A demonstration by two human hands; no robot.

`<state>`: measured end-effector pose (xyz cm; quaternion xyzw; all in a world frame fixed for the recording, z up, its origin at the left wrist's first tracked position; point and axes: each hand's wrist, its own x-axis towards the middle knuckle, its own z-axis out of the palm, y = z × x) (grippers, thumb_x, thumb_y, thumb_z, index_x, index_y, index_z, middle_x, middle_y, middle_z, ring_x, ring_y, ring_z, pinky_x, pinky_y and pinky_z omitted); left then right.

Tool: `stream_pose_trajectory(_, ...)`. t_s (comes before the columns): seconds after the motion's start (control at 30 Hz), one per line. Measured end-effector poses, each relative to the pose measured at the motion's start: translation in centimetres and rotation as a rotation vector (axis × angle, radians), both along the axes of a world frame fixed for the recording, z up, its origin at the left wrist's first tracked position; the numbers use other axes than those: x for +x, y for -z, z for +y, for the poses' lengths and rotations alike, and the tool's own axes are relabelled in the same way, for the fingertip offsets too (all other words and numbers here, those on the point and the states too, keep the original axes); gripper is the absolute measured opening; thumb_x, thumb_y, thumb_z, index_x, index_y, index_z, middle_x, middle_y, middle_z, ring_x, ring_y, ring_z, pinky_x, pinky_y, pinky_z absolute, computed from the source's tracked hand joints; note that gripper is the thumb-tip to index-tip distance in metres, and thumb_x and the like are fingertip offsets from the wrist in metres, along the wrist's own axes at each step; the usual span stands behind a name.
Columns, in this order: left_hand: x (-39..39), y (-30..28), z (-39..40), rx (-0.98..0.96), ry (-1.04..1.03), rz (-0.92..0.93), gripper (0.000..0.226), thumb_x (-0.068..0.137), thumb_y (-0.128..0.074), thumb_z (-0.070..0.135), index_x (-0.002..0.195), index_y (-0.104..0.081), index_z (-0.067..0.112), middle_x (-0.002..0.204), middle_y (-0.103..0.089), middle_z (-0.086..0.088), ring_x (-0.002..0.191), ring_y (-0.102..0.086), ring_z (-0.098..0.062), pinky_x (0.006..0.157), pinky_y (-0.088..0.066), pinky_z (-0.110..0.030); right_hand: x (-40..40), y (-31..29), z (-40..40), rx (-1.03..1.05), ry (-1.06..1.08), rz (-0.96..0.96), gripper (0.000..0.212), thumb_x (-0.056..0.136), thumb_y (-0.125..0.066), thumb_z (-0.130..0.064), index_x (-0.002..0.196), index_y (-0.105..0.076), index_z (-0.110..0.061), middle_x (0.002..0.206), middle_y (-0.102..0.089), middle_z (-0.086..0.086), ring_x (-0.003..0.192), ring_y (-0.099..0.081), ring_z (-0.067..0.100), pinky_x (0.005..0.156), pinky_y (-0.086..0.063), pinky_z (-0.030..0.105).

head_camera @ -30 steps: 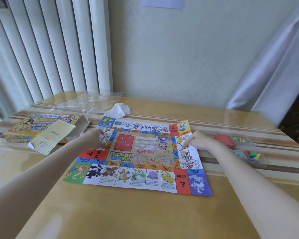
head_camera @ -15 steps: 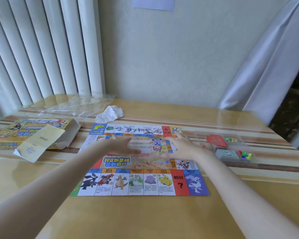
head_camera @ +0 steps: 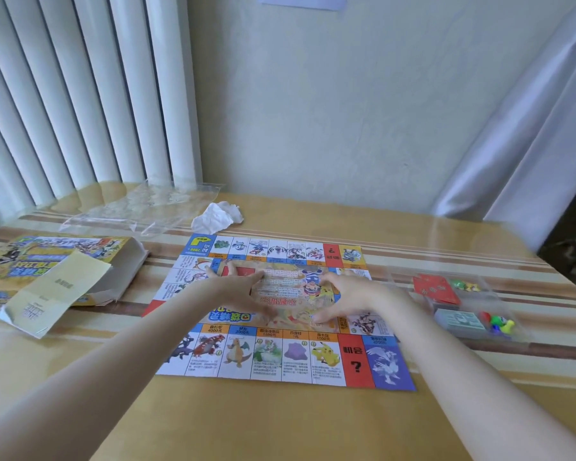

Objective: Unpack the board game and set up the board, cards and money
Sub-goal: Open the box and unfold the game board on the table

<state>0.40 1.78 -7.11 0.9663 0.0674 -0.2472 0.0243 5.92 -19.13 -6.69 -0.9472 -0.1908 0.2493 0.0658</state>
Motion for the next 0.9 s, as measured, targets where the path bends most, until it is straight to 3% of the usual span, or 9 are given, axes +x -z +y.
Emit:
stream_pose_trajectory(0.13, 0.8, -0.9, 2.4, -0.062, -0.043, -0.214, 0.075, 0.087, -0.041, 0.064, 0.149, -0.011, 0.032, 0.158, -0.003, -0.008, 0.143, 0.004, -0.039, 0.111, -0.002, -0.063, 2.2, -1.9, 3.7, -0.016, -0.025, -0.232, 0.047, 0.091, -0.050, -0.048, 0.118, -0.057, -0.010, 0.139, -0.038, 0.014, 0.126, -0.038, 0.032, 0.102, -0.036, 0.043)
stream_pose_trajectory(0.23, 1.5, -1.6, 6.4, 0.115, -0.051, -0.437, 0.056, 0.094, -0.040, 0.049, 0.144, -0.029, 0.024, 0.157, -0.008, -0.006, 0.144, 0.002, -0.036, 0.111, -0.003, -0.060, 3.0, -2.4, 8.8, 0.113, -0.104, -0.250, 0.034, 0.097, -0.043, -0.032, 0.120, -0.056, -0.010, 0.137, -0.038, 0.017, 0.128, -0.034, 0.031, 0.100, -0.032, 0.038)
stream_pose_trajectory(0.33, 2.3, -1.9, 10.3, 0.280, -0.010, -0.525, 0.046, 0.098, -0.038, 0.037, 0.140, -0.035, 0.018, 0.157, -0.008, -0.004, 0.145, 0.002, -0.029, 0.114, -0.001, -0.055, 4.1, -1.7, 14.7, 0.208, -0.203, -0.228, 0.034, 0.099, -0.039, -0.027, 0.121, -0.057, -0.008, 0.135, -0.041, 0.017, 0.131, -0.032, 0.029, 0.100, -0.030, 0.034)
stream_pose_trajectory(0.47, 3.3, -1.6, 13.7, 0.392, -0.049, -0.481, 0.043, 0.098, -0.036, 0.035, 0.138, -0.037, 0.018, 0.157, -0.004, -0.003, 0.142, 0.005, -0.040, 0.112, -0.005, -0.057, 7.3, 0.7, 21.5, 0.391, -0.159, -0.200, 0.035, 0.098, -0.035, -0.030, 0.125, -0.055, -0.021, 0.150, -0.023, 0.013, 0.138, -0.019, 0.032, 0.105, -0.029, 0.040)
stream_pose_trajectory(0.57, 4.3, -1.2, 15.6, 0.390, -0.138, -0.344, 0.041, 0.098, -0.036, 0.035, 0.136, -0.043, 0.022, 0.155, -0.012, -0.006, 0.139, -0.005, -0.048, 0.110, -0.012, -0.057, 9.7, 1.9, 24.2, 0.324, -0.123, -0.204, 0.038, 0.099, -0.028, -0.035, 0.126, -0.053, -0.029, 0.154, -0.013, 0.010, 0.141, -0.009, 0.034, 0.108, -0.022, 0.042)
stream_pose_trajectory(0.6, 4.8, -1.1, 16.1, 0.397, -0.152, -0.313, 0.041, 0.098, -0.035, 0.035, 0.136, -0.045, 0.021, 0.152, -0.022, -0.007, 0.138, -0.014, -0.047, 0.110, -0.016, -0.055, 10.3, 2.2, 24.7, 0.259, -0.150, -0.199, 0.039, 0.099, -0.025, -0.036, 0.125, -0.054, -0.029, 0.151, -0.019, 0.009, 0.140, -0.011, 0.034, 0.108, -0.022, 0.042)
stream_pose_trajectory(0.67, 5.9, -0.8, 17.2, 0.414, -0.186, -0.288, 0.040, 0.098, -0.035, 0.033, 0.132, -0.048, 0.016, 0.140, -0.037, -0.008, 0.133, -0.027, -0.043, 0.108, -0.020, -0.051, 11.6, 2.6, 25.7, 0.213, -0.228, -0.180, 0.040, 0.100, -0.022, -0.036, 0.113, -0.056, -0.021, 0.137, -0.040, 0.013, 0.129, -0.033, 0.033, 0.098, -0.033, 0.039)
stream_pose_trajectory(0.77, 7.6, -0.6, 19.1, 0.437, -0.257, -0.267, 0.035, 0.098, -0.038, 0.026, 0.128, -0.049, 0.011, 0.137, -0.040, -0.010, 0.133, -0.030, -0.040, 0.108, -0.019, -0.053, 12.9, 2.9, 27.1, 0.293, -0.284, -0.205, 0.034, 0.099, -0.026, -0.028, 0.100, -0.056, -0.012, 0.125, -0.048, 0.011, 0.108, -0.048, 0.029, 0.075, -0.034, 0.032)
stream_pose_trajectory(0.9, 8.7, -0.5, 21.5, 0.470, -0.305, -0.265, 0.032, 0.098, -0.037, 0.022, 0.127, -0.049, 0.012, 0.138, -0.040, -0.009, 0.135, -0.028, -0.035, 0.107, -0.020, -0.056, 13.9, 1.0, 28.4, 0.588, -0.078, -0.523, 0.041, 0.099, -0.031, -0.029, 0.134, -0.041, -0.013, 0.144, -0.036, 0.007, 0.129, -0.034, 0.028, 0.100, -0.033, 0.044)
